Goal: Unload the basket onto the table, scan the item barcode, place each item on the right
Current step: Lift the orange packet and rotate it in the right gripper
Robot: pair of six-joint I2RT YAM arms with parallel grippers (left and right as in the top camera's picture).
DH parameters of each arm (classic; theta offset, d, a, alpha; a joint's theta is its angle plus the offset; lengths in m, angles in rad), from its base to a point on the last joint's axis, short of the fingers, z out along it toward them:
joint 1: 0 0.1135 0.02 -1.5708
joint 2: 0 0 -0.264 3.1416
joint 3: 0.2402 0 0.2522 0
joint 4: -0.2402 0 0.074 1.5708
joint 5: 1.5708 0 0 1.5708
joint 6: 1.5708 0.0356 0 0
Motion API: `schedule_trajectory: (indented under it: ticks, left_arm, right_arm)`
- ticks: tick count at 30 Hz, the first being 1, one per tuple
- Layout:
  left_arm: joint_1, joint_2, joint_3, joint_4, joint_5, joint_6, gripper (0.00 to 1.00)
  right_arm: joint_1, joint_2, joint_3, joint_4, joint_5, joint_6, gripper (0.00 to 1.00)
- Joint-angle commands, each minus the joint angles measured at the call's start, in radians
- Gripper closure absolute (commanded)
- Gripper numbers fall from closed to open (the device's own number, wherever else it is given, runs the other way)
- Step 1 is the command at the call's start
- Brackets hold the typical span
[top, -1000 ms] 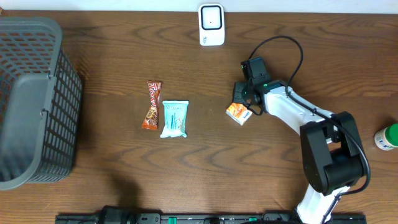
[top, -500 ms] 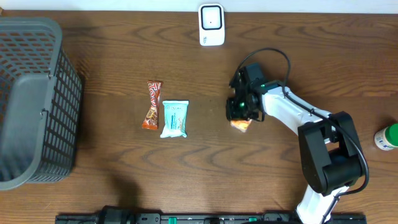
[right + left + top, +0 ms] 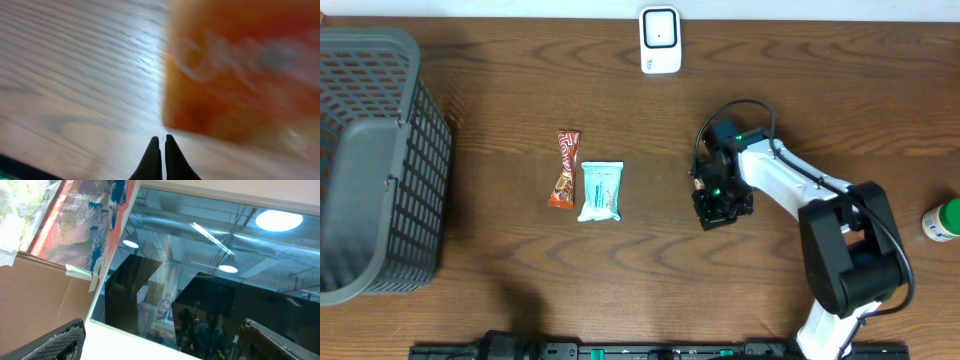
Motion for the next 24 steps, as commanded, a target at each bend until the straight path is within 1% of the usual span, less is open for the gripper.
schedule_trajectory:
  ticks: [1,5,6,7,8,10,11,12,14,17,19,22,24]
  left_arm:
    - [0.004,-0.002,0.001,0.006,-0.006,-0.010,0.02]
    - [0.004,-0.002,0.001,0.006,-0.006,-0.010,0.02]
    - [0.004,-0.002,0.001,0.006,-0.006,-0.010,0.02]
    - [0.004,-0.002,0.001,0.006,-0.006,-0.010,0.02]
    - [0.004,-0.002,0.001,0.006,-0.006,-0.010,0.02]
    - [0.004,-0.002,0.001,0.006,-0.006,-0.010,0.02]
    - [0.004,-0.002,0.001,0.006,-0.006,-0.010,0.02]
    - [0.004,-0.002,0.001,0.006,-0.006,-0.010,0.02]
    - [0.004,-0.002,0.001,0.006,-0.006,-0.010,0.02]
    - [0.004,-0.002,0.001,0.006,-0.006,-0.010,0.02]
    - [0.004,-0.002,0.001,0.006,-0.006,-0.010,0.02]
    - [0.004,-0.002,0.001,0.006,-0.006,-0.010,0.02]
    - [0.004,-0.002,0.001,0.006,-0.006,-0.010,0.02]
  right_arm:
    - [-0.001,-0.097,0.074,-0.042,0.192,0.070,0.99]
    - [-0.001,-0.187,0.123,-0.072,0.219,0.100,0.98]
    - [-0.001,-0.209,0.127,-0.068,0.219,0.115,0.79]
    - [-0.001,-0.238,0.128,-0.055,0.218,0.145,0.52]
    - [-0.001,-0.248,0.128,-0.053,0.218,0.166,0.46]
    - [-0.001,-0.262,0.128,-0.053,0.219,0.230,0.11]
    - [-0.001,-0.262,0.128,-0.056,0.220,0.248,0.01]
    - [-0.002,-0.261,0.127,-0.058,0.220,0.272,0.01]
    - [-0.003,-0.251,0.124,-0.064,0.219,0.372,0.01]
    - [0.000,-0.236,0.124,-0.103,0.188,0.625,0.01]
    - [0.005,-0.235,0.124,-0.100,0.139,0.737,0.01]
    - [0.012,-0.236,0.124,-0.086,0.104,0.802,0.01]
    - [0.013,-0.233,0.124,-0.057,0.103,0.874,0.01]
